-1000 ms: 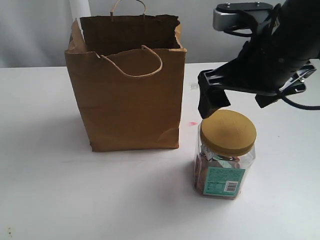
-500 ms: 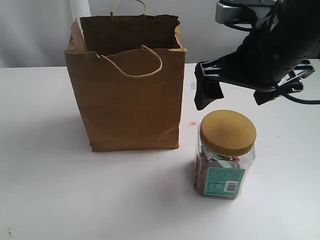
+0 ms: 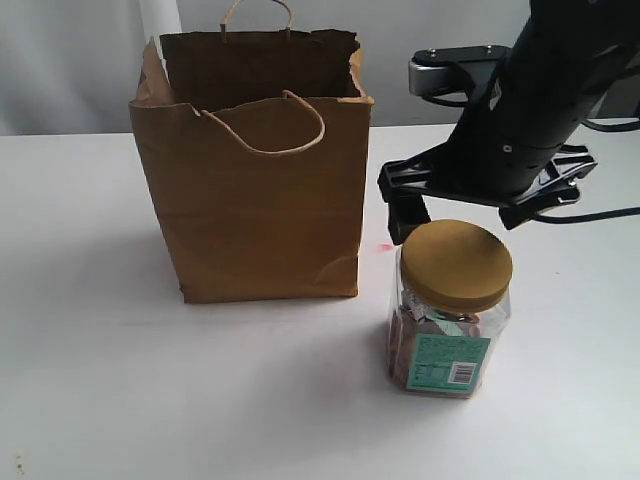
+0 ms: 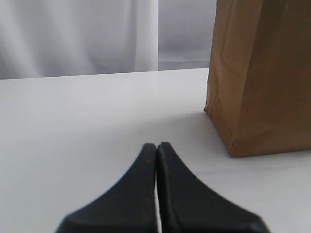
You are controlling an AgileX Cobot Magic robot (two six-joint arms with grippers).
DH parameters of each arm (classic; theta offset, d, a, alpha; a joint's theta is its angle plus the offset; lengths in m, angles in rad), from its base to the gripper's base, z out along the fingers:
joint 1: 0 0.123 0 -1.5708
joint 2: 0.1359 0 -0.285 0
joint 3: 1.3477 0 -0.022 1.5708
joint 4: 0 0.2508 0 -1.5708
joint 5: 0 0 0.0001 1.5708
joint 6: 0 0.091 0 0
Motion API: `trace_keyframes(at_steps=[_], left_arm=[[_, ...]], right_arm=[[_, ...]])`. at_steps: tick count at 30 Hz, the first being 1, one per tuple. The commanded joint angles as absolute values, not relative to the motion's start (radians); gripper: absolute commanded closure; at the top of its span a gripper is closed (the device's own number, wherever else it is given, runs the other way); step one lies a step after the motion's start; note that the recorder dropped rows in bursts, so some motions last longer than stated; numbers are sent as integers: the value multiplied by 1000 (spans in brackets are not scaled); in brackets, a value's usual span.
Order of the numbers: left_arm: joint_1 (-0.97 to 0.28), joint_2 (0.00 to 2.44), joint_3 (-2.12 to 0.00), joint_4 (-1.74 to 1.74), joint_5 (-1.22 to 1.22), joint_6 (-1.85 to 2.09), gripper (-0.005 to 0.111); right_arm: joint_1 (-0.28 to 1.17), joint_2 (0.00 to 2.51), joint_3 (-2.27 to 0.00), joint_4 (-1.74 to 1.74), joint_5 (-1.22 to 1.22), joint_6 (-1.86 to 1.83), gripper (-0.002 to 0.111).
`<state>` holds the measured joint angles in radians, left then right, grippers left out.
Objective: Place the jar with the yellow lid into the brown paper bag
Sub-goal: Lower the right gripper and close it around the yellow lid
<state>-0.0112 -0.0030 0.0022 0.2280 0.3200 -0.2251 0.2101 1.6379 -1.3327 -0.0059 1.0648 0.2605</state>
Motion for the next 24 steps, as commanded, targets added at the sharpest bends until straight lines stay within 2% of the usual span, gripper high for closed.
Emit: trace_keyframes(at_steps=[1, 6, 16, 20, 24], left_arm=[[-16, 0, 0, 224, 311, -229, 106], [-16, 0, 0, 224, 311, -229, 106], [-16, 0, 0, 224, 311, -229, 106], [-16, 0, 0, 224, 311, -229, 106], [-16, 0, 0, 224, 311, -229, 106]], right_arm=[[210, 1636, -1326, -10, 1061, 296, 3], [210, 1636, -1242, -10, 1005, 301, 3], [210, 1636, -1243, -8, 1005, 322, 3], [210, 1636, -1243, -8, 1005, 344, 10], [210, 1636, -1243, -8, 1005, 342, 11]])
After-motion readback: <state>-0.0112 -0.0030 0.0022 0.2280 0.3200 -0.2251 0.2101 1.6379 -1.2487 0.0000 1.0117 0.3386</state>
